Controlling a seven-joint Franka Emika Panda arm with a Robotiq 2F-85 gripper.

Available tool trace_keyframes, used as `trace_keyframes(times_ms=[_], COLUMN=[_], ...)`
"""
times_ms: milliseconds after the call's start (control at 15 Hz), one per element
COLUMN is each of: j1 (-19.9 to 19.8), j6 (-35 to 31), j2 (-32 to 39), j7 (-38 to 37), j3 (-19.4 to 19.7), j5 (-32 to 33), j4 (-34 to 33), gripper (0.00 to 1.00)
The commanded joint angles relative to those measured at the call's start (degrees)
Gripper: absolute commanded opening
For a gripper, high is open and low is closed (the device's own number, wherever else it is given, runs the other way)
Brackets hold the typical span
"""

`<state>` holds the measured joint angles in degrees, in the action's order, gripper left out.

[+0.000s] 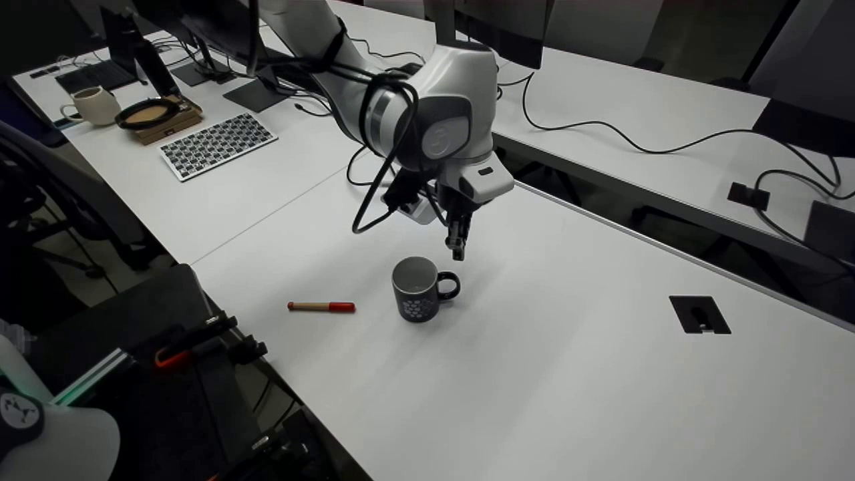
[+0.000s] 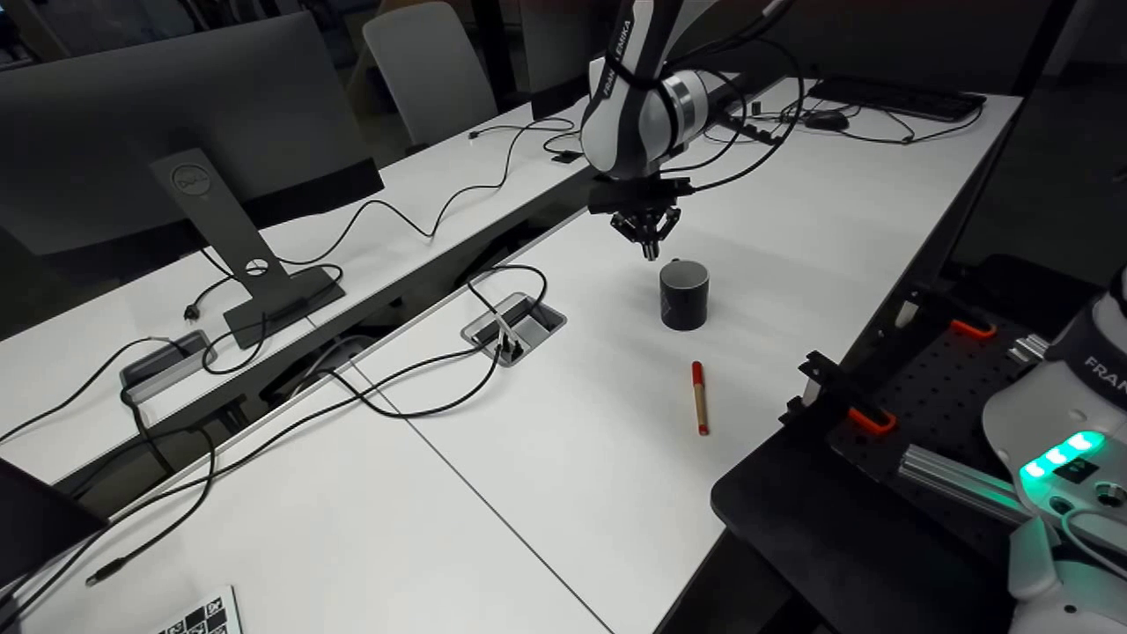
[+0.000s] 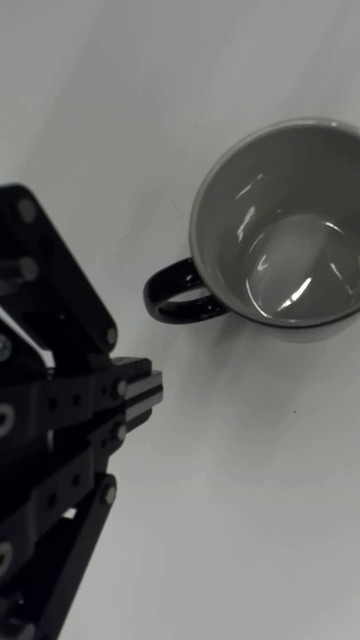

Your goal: Turn the mug around using the handle

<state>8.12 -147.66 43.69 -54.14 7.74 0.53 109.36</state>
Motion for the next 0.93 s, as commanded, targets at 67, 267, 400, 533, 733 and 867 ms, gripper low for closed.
trace_keyframes(times_ms=[67, 267, 400, 533, 733, 867], j1=[-0.6, -0.7, -0.6, -0.4, -0.5, -0.4], j6=[0.0, 0.1, 0.2, 0.3, 0.6, 0.3], j2=[2.0, 2.1, 2.3, 2.4, 2.5, 2.1], j7=[0.2, 0.0, -0.1, -0.2, -0.3, -0.6], j3=[0.5, 1.0, 1.4, 1.6, 1.9, 2.0], j5=[-2.6, -3.0, -3.0, -3.0, -3.1, -3.3], j4=[-1.8, -1.8, -1.9, -1.9, -1.9, -1.4], gripper=[0.00, 0.00, 0.00, 0.00, 0.00, 0.00])
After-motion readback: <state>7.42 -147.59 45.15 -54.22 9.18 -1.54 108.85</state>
